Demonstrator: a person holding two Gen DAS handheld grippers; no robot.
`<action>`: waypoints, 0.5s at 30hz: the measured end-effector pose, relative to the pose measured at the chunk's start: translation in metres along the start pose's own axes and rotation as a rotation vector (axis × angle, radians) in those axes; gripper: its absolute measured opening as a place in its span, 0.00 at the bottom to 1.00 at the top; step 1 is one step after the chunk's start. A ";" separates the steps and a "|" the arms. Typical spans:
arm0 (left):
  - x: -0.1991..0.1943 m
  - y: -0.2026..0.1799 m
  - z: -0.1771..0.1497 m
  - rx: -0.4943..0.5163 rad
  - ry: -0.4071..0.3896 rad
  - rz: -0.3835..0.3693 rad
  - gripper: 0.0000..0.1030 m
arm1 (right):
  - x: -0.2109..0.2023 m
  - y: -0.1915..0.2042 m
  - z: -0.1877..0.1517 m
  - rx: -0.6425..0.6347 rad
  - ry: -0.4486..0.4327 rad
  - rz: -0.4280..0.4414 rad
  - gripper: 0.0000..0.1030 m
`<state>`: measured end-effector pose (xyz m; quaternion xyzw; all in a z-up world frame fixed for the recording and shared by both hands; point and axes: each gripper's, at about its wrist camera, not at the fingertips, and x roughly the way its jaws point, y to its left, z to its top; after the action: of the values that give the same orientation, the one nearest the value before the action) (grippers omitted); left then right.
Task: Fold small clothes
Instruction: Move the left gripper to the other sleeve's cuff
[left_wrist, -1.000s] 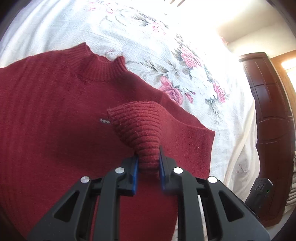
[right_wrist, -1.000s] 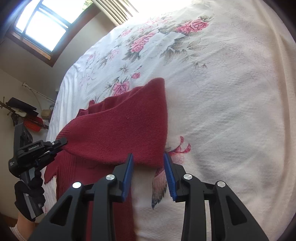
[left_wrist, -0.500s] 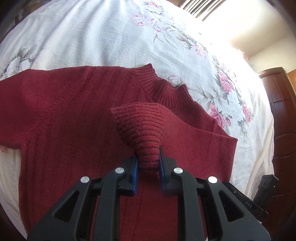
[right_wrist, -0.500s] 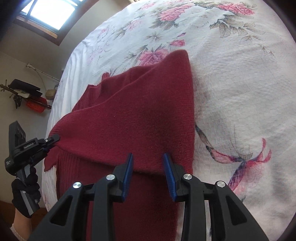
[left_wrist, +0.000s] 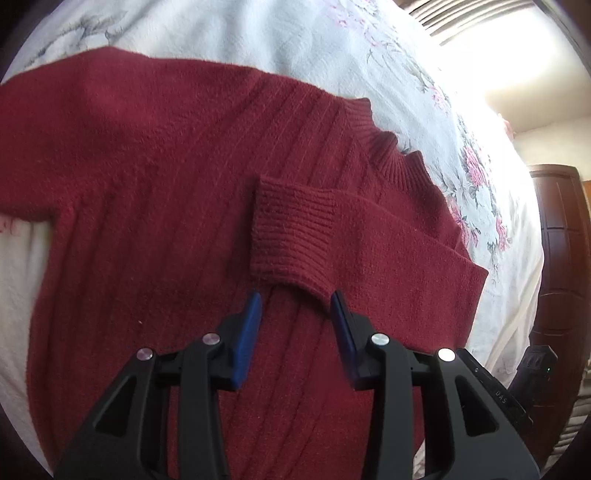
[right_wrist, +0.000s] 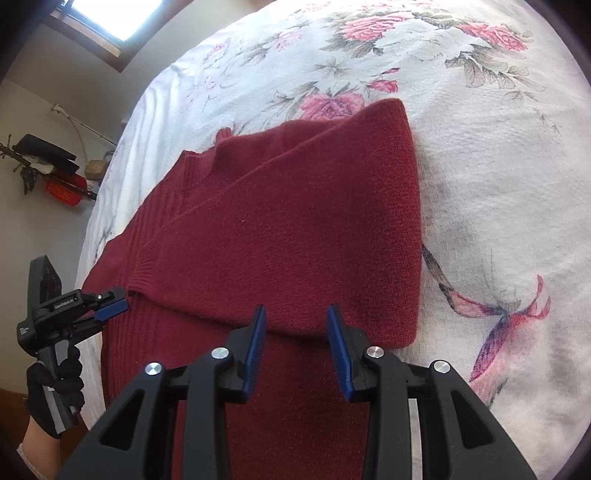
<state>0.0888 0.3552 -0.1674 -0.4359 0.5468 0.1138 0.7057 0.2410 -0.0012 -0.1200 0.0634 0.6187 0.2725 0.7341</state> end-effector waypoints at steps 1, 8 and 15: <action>0.008 0.001 0.002 -0.015 0.003 0.001 0.36 | 0.003 0.000 0.002 0.003 0.004 0.000 0.34; 0.025 -0.006 0.028 0.018 -0.057 0.098 0.26 | 0.019 -0.002 -0.002 0.028 0.025 -0.025 0.34; -0.011 0.000 0.026 0.064 -0.135 0.144 0.26 | 0.021 0.006 0.002 0.041 0.032 -0.041 0.37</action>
<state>0.1019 0.3775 -0.1573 -0.3642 0.5310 0.1757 0.7446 0.2430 0.0146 -0.1351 0.0615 0.6369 0.2456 0.7282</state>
